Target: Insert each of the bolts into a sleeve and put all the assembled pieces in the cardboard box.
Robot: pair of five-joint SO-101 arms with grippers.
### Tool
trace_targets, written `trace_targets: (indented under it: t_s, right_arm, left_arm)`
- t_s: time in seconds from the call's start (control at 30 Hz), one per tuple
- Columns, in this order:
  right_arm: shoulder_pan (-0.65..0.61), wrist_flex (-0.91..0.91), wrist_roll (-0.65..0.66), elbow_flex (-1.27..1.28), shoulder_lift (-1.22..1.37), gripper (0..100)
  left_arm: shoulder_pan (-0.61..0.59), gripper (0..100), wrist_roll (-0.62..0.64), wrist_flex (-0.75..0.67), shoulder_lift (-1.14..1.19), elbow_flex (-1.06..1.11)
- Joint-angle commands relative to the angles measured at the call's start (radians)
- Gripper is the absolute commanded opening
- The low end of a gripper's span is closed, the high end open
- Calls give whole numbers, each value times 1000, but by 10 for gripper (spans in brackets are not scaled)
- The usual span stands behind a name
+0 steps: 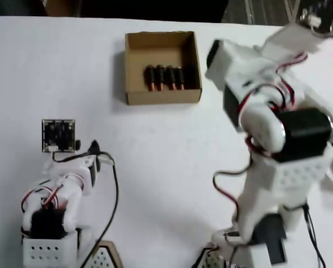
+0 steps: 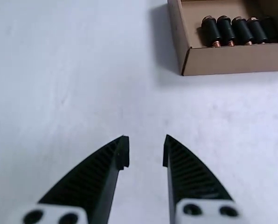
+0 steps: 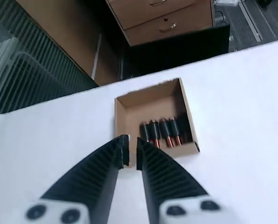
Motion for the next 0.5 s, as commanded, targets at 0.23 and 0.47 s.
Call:
trace_targets:
  t_s: [0.23,0.47]
  right_arm:
    - [59,-676,44,1310,-871,20]
    - [62,-1015,44,1947,-1399,20]
  left_arm:
    - [8,143,2,17,-11,-4]
    - [9,146,0,17,-11,1]
